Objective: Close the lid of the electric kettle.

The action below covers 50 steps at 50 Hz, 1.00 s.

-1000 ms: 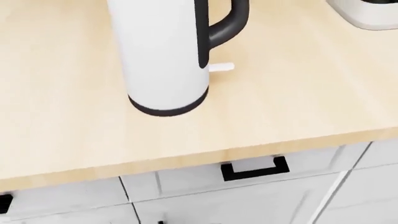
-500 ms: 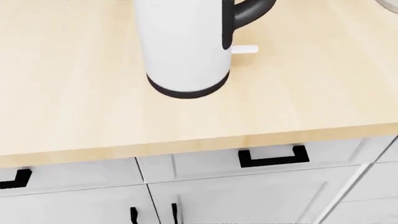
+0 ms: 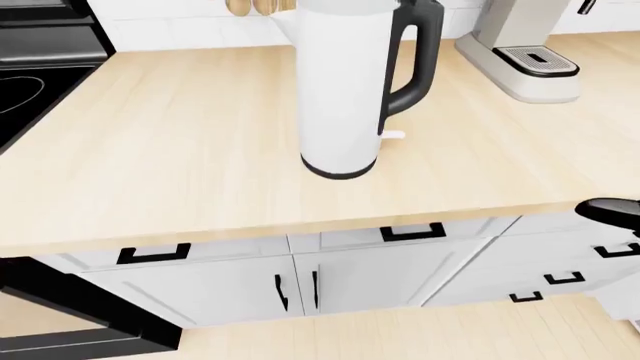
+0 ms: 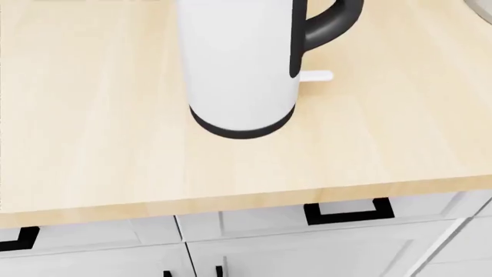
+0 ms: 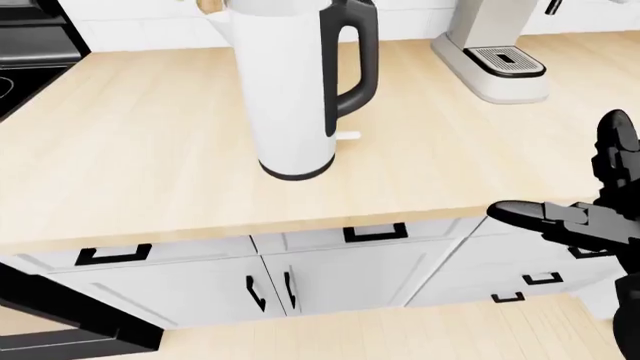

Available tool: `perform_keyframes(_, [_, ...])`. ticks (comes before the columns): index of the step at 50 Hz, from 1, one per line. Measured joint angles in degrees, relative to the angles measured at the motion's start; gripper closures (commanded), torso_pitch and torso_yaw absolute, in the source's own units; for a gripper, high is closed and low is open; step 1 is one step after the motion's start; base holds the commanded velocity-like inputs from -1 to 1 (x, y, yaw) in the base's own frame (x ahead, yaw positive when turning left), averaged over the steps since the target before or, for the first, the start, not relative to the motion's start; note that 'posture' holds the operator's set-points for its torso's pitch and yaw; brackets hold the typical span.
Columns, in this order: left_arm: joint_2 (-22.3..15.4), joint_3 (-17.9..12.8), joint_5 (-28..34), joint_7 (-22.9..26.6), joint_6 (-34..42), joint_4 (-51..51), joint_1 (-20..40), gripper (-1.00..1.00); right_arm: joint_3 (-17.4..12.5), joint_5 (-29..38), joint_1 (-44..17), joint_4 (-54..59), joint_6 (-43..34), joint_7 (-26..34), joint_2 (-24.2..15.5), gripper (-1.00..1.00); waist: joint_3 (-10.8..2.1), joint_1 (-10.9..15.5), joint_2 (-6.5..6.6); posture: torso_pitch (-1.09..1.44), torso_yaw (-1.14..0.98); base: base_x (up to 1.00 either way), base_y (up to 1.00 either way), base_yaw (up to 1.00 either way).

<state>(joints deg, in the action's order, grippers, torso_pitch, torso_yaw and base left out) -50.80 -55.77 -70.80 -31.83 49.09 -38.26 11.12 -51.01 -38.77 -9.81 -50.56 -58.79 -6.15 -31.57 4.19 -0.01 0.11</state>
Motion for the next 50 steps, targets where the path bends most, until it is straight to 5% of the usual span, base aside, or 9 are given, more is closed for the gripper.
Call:
perform_keyframes(16, [-0.48,-0.06,-0.59,-0.12,-0.11,-0.17,0.06,-1.0,0.04,1.0,-0.04,0.25,0.25,0.81,0.33,-1.0,0.31,-0.12,0.27,0.0,0.0,0.0,0.0,0.0])
perform_keyframes(28, [0.39,0.05,4.85,4.2,1.09,-2.11,-0.02,-1.0,0.59,1.06,0.42,0.41,0.48,0.68,0.66,-1.0,0.19,-0.07,0.28,-0.03,0.0,0.0,0.0,0.0])
perform_keyframes(50, [0.58,-0.19,6.07,4.98,2.16,-2.12,0.56,-1.0,0.23,1.06,0.35,0.28,0.4,0.62,0.56,-1.0,-7.39,0.14,0.15,-0.25,0.0,0.0,0.0,0.0])
